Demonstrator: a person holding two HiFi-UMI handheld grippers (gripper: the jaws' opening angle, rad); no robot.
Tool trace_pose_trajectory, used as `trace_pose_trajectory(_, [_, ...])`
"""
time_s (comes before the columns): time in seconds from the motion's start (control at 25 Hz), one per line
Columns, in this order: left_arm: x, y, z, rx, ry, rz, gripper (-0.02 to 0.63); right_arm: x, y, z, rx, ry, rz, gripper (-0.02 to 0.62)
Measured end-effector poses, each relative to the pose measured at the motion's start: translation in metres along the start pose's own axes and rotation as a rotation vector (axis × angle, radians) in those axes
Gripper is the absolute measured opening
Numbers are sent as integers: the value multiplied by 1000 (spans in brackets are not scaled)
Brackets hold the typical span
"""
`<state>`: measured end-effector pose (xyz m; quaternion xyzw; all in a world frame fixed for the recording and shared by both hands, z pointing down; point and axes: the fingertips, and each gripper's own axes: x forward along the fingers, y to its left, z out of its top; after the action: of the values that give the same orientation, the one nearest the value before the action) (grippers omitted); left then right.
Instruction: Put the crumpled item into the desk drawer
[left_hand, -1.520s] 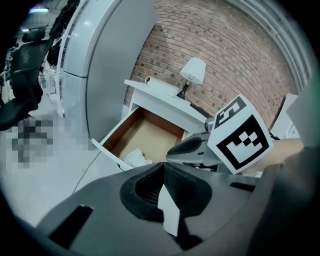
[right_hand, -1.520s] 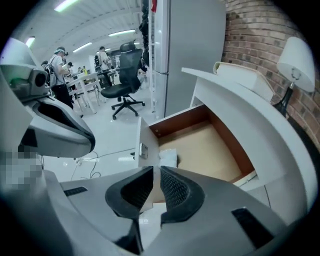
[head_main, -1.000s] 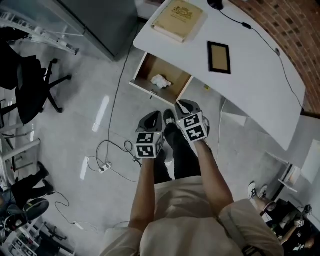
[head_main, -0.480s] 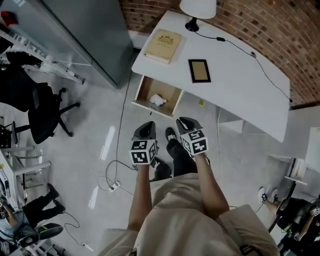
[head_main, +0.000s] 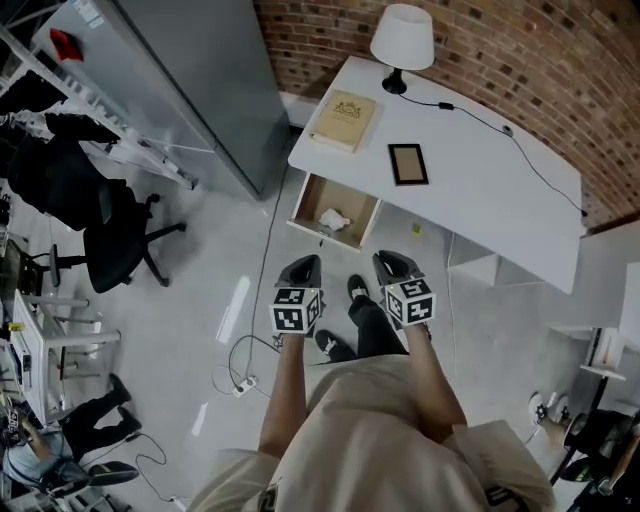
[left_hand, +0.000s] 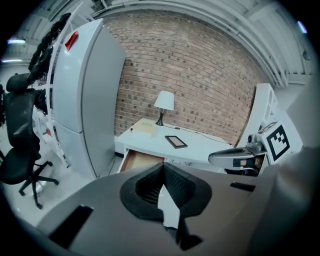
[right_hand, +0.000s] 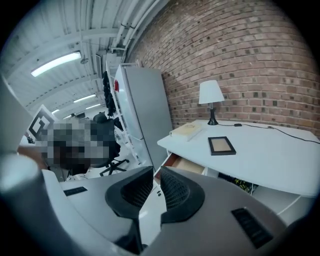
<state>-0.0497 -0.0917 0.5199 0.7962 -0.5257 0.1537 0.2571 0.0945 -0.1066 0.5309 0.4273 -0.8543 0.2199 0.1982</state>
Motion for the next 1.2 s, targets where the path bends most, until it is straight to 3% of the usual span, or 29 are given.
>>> trace_pose_trajectory(0.2, [-7,-3,2,29,-24,-14,15,-4,4,12,-33,-17,-24,69])
trace_pose_trajectory(0.92, [-32,-46,2,139,-94,-58,15,-20,56,-2,-100,-9,-18,69])
trace_pose_trajectory(1.2, [-36,-47,8,131,-119,-62,15,-24,61,0,-118,-16,-27,69])
